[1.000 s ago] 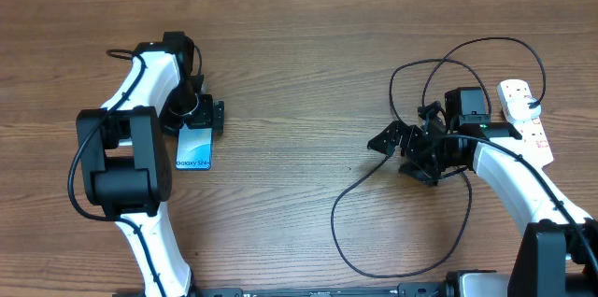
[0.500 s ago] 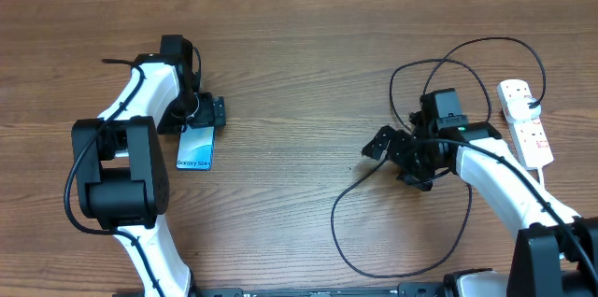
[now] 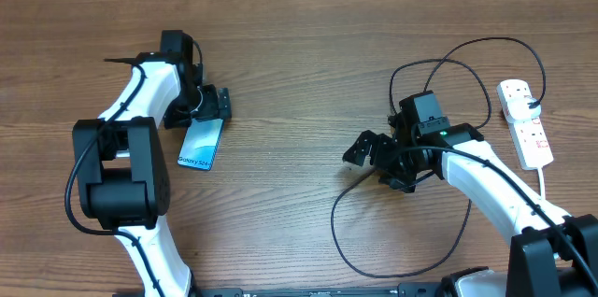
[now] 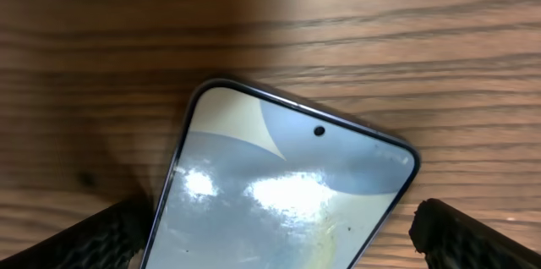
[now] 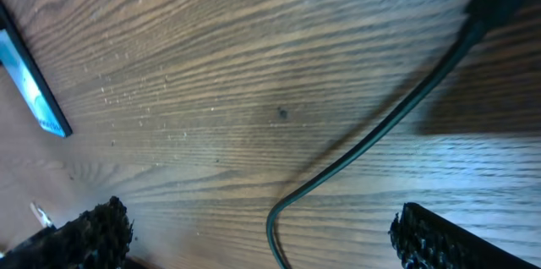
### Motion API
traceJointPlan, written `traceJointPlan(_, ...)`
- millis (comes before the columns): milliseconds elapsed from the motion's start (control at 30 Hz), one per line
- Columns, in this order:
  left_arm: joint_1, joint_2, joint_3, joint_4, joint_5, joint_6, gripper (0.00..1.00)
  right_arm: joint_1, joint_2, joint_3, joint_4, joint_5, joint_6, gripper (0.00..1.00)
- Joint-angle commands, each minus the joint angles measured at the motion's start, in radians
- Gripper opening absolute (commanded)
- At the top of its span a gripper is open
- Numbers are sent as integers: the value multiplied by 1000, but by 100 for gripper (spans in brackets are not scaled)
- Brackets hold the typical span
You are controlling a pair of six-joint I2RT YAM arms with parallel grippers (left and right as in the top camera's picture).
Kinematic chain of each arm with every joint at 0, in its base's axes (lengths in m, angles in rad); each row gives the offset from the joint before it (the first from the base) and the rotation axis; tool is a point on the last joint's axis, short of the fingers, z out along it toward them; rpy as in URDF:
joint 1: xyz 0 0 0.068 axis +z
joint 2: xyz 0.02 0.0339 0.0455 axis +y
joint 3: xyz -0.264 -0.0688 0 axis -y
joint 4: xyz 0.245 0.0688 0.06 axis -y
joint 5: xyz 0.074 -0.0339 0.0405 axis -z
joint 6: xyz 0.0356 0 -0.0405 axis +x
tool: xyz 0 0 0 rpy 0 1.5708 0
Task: Plug charger to phone and switch on socket
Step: 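Grasp the phone's top edge with the left gripper and lift it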
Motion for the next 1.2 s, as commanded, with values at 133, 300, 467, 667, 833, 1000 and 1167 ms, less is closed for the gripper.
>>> traceJointPlan(133, -76, 133, -27, -51, -159, 82, 100, 6, 0, 1, 4, -15, 15, 100)
traceJointPlan(300, -75, 134, -50, -121, -247, 106, 100, 6, 0, 1, 3, -15, 15, 100)
traceJointPlan(467, -76, 134, -159, -67, -231, 101, 95, 5, 0, 1, 4, -15, 14, 100)
traceJointPlan(667, -77, 134, -214, -32, -64, 101, 66, 5, 0, 1, 4, -15, 14, 100)
traceJointPlan(833, -82, 133, -161, -81, 54, 55, 70, 5, 0, 1, 12, -15, 14, 100)
traceJointPlan(1000, -95, 133, -75, -121, 124, -69, 73, 6, 0, 1, 11, -15, 14, 100)
traceJointPlan(1167, -117, 133, 10, -84, 220, -196, 75, 5, 0, 1, 12, -15, 14, 100)
